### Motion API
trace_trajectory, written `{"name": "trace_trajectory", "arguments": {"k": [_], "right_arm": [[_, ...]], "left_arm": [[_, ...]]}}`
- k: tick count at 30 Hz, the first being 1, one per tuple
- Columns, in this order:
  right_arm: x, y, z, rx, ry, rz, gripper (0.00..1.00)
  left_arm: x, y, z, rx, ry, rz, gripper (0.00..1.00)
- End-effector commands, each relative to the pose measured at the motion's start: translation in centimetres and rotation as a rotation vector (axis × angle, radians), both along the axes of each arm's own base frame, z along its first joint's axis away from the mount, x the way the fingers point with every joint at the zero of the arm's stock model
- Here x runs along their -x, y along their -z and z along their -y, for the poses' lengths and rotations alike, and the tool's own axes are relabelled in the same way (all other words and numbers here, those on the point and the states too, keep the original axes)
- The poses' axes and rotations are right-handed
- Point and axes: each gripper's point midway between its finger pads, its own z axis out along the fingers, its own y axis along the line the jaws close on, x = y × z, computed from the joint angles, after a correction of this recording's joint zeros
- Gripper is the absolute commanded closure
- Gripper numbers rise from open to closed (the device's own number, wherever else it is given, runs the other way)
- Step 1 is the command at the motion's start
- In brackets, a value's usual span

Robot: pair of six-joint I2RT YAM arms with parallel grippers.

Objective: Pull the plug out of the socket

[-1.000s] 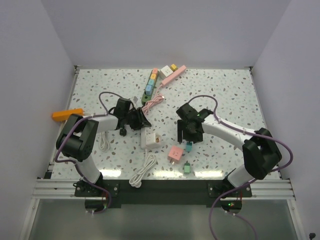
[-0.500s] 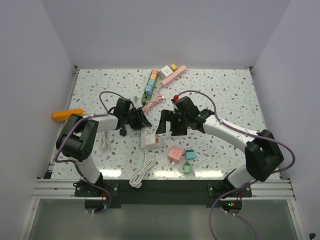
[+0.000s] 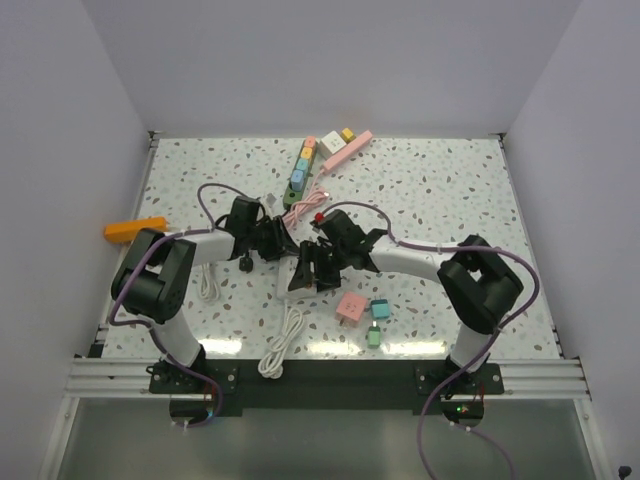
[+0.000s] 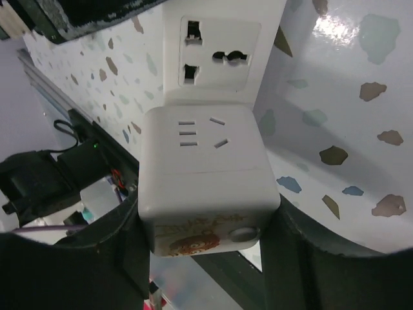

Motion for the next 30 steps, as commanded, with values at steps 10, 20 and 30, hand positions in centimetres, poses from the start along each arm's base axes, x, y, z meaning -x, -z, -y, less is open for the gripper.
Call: {"name": "trace_trajectory", "arguments": {"k": [10, 20, 30], "right_arm": [[-2.1, -4.0, -1.8, -0.105, 0.057, 0.11, 1.0], [-4.3, -6.9, -2.0, -0.167, 0.122, 0.223, 1.0], [-2.4, -8.9, 2.8, -0.037, 0.104, 0.256, 1.0]], "left_arm": [[3.0, -3.9, 2.0, 0.175, 0.036, 0.065, 0.43], [7.7, -1.7, 3.0, 0.184, 0.064, 0.002, 0.44], [6.3, -0.4, 1.4, 0.011, 0.041, 0.025, 1.0]]}}
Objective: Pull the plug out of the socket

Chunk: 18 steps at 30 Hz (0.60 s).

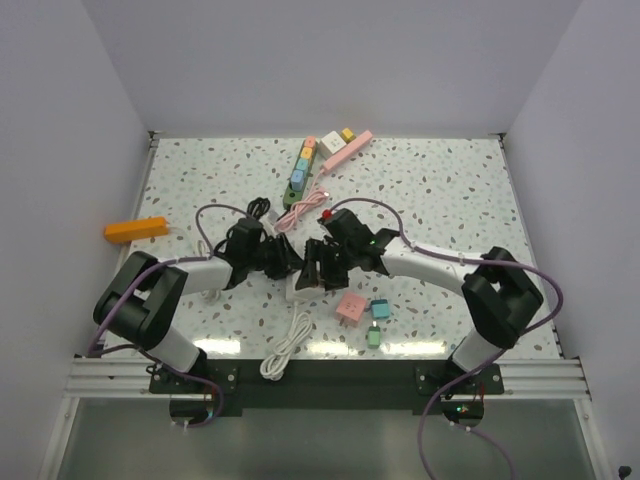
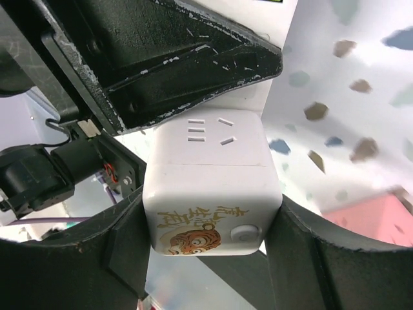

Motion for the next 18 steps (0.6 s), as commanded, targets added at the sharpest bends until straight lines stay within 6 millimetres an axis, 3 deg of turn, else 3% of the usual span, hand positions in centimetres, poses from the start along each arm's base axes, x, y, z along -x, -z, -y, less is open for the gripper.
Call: {"name": "trace_trajectory", "arguments": {"k": [1, 2, 3, 6, 10, 12, 16, 17, 18], "right_arm": [[-2.1, -6.8, 2.6, -0.039, 0.046, 0.212, 1.0], [-2.1, -6.6, 4.1, -0.009, 0.066, 0.223, 1.0], [-1.9, -8.5, 5.5, -0.029, 0.091, 0.267, 1.0], [-1.4, -8.9, 9.1, -0.016, 0.139, 0.265, 1.0], [-1.0, -8.4, 11.6, 0.041, 0.133, 0.255, 1.0], [-1.5, -8.2, 12.6, 0.075, 0.16, 0.272, 1.0], [-2.4, -6.0, 15.4, 0.268, 0.22, 0.239, 1.0], [-2.6, -5.4, 15.9, 0.31, 0.225, 0.229, 1.0], [-2.9, -4.8, 16.5, 0.354, 0.237, 0.229, 1.0]], "left_arm": [[0.2, 0.8, -0.9, -0.132, 0.046, 0.028, 1.0], [0.1, 1.1, -1.2, -0.155, 0.045, 0.024, 1.0], [-0.2, 1.4, -1.5, -0.178, 0.039, 0.022, 1.0], [-0.3, 2.4, -1.8, -0.215, 0.05, 0.009, 1.0], [-0.5, 2.3, -1.6, -0.206, 0.056, 0.011, 1.0], [-1.0, 1.2, -1.2, -0.193, 0.059, 0.035, 1.0], [-1.6, -5.1, 0.9, -0.066, 0.111, 0.126, 1.0], [-2.7, -9.2, 1.4, -0.026, 0.113, 0.225, 1.0], [-1.8, -9.8, 0.9, -0.057, 0.125, 0.186, 1.0]]}}
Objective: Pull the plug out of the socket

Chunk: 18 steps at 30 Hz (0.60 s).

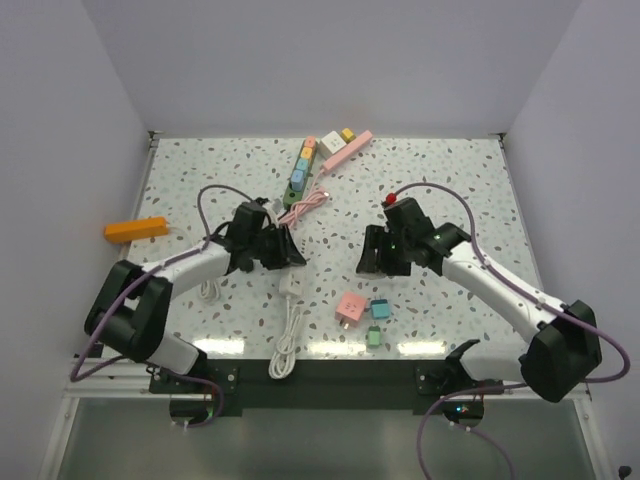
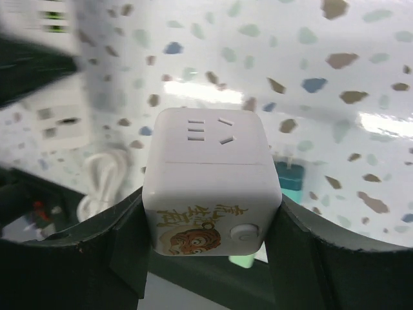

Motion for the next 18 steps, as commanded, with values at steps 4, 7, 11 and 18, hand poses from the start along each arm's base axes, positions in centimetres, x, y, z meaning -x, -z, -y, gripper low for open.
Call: {"name": "trace_trajectory", "arguments": {"k": [4, 7, 11, 18], "right_arm": [[-1.7, 3.4, 3.6, 0.27, 0.068, -0.045, 1.0], [-2.4, 4.7, 3.5, 0.302, 0.067, -0.067, 1.0], [-3.2, 6.3, 3.0, 0.323, 0.058, -0.094, 1.0], [-4.8, 7.6, 2.2, 0.357, 0.035, -0.123, 1.0]], "left_arm": [[-3.3, -13.2, -3.9, -0.094, -0.01, 0.239, 1.0], [-4.7, -13.5, -10.8, -0.205, -0.133, 0.192, 1.0], [-6.0, -14.9, -19.2, -0.384, -0.315, 0.177, 1.0], [-8.2, -12.9, -27.7, -0.521, -0.428, 0.066, 1.0]]}}
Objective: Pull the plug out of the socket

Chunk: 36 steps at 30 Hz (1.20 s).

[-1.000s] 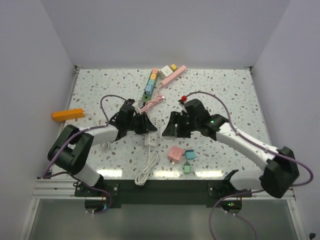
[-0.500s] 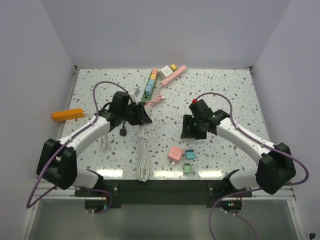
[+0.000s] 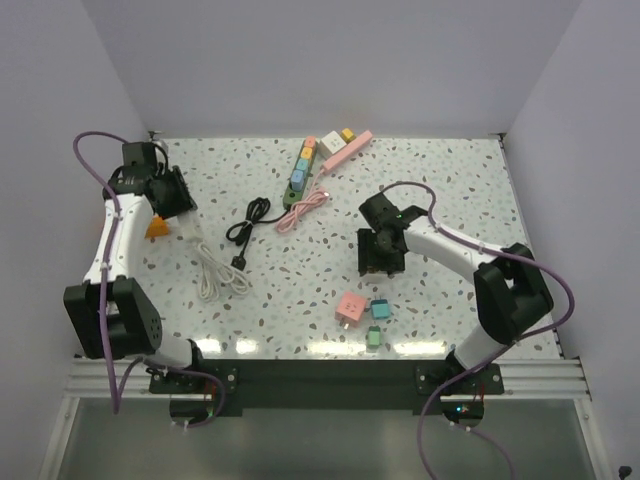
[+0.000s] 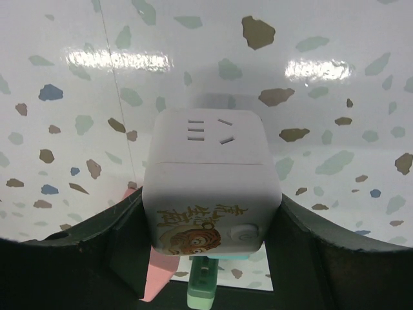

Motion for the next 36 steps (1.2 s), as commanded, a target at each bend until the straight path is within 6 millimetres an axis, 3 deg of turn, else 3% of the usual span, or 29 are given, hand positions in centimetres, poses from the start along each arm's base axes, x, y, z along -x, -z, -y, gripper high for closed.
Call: {"name": "trace_trajectory", "arguments": {"k": [1, 4, 6, 7, 9, 10, 11, 12, 13, 14, 15, 16, 17, 18, 19, 21, 22, 25, 27, 32, 33, 35, 36], "right_arm": [[-2.6, -0.9, -0.9, 0.0, -0.015, 0.057, 1.0], [-3.2, -0.2, -1.1, 0.015, -0.02, 0.046, 1.0], [-3.5, 0.1, -1.1, 0.02, -0.017, 0.047, 1.0], [-3.6, 0.5, -1.0, 0.028, -0.015, 0.039, 1.0], [-3.8, 0.9, -0.8, 0.045, -0.005, 0.038, 1.0], [-3.9, 1.0, -0.7, 0.05, -0.002, 0.037, 1.0], [-3.9, 1.1, -0.6, 0.057, 0.003, 0.031, 1.0], [-3.9, 1.1, -0.4, 0.065, 0.011, 0.029, 1.0], [-3.8, 0.9, -0.4, 0.065, 0.012, 0.026, 1.0], [-3.6, 0.9, -0.4, 0.062, 0.012, 0.021, 1.0], [-3.5, 0.4, -0.4, 0.058, 0.011, 0.024, 0.96], [-3.3, 0.2, -0.4, 0.053, 0.011, 0.02, 0.91], [-3.1, -0.1, -0.2, 0.051, 0.011, 0.021, 0.84], [-2.7, -1.0, 0.0, 0.048, 0.013, 0.027, 0.6], [-2.5, -1.6, 0.2, 0.047, 0.017, 0.033, 0.51], [-1.9, -3.4, 1.0, 0.059, 0.034, 0.051, 0.38], [-2.0, -4.2, 1.3, 0.063, 0.051, 0.066, 0.28], [-2.1, -6.8, 1.6, 0.053, 0.087, 0.11, 0.15], [-2.0, -7.7, 1.8, 0.052, 0.097, 0.114, 0.09], [-2.3, -8.8, 1.3, 0.032, 0.1, 0.118, 0.04], [-2.9, -9.0, 0.3, -0.015, 0.092, 0.143, 0.04], [-3.9, -9.4, -1.1, -0.082, 0.087, 0.175, 0.07], [-5.3, -10.2, -2.5, -0.142, 0.081, 0.219, 0.07]], "left_arm": [[-0.5, 2.3, -3.1, -0.077, 0.007, -0.12, 1.0], [-2.4, 4.7, -5.6, -0.096, -0.051, -0.15, 1.0], [-3.7, 5.1, -7.0, -0.108, -0.076, -0.167, 1.0], [-4.3, 7.0, -7.7, -0.117, -0.088, -0.217, 1.0], [-5.9, 7.1, -9.2, -0.147, -0.112, -0.229, 0.97], [-6.4, 9.1, -9.5, -0.141, -0.108, -0.279, 0.92], [-7.7, 8.6, -9.9, -0.148, -0.108, -0.264, 0.89], [-7.7, 9.2, -10.0, -0.144, -0.103, -0.292, 0.86], [-7.9, 10.5, -10.2, -0.152, -0.101, -0.329, 0.73], [-8.1, 10.5, -10.5, -0.159, -0.106, -0.329, 0.65], [-8.1, 10.8, -10.7, -0.164, -0.112, -0.336, 0.57], [-7.9, 11.4, -10.7, -0.163, -0.124, -0.353, 0.42], [-7.7, 11.5, -10.7, -0.159, -0.127, -0.356, 0.36], [-7.8, 11.4, -10.4, -0.141, -0.125, -0.344, 0.31], [-7.7, 10.7, -10.2, -0.137, -0.128, -0.324, 0.22], [-7.4, 10.2, -9.7, -0.116, -0.127, -0.304, 0.13], [-6.9, 9.2, -9.5, -0.115, -0.129, -0.282, 0.03], [-6.1, 6.6, -8.7, -0.107, -0.13, -0.217, 0.0], [-5.8, 4.1, -8.0, -0.091, -0.133, -0.141, 0.0], [-3.6, 2.9, -5.6, -0.042, -0.113, -0.097, 0.0], [-3.3, 1.3, -4.8, -0.025, -0.104, -0.052, 0.0], [-2.9, 0.4, -2.7, 0.001, -0.05, 0.0, 0.0], [-2.5, -1.5, -1.6, 0.02, -0.036, 0.058, 0.0]]}}
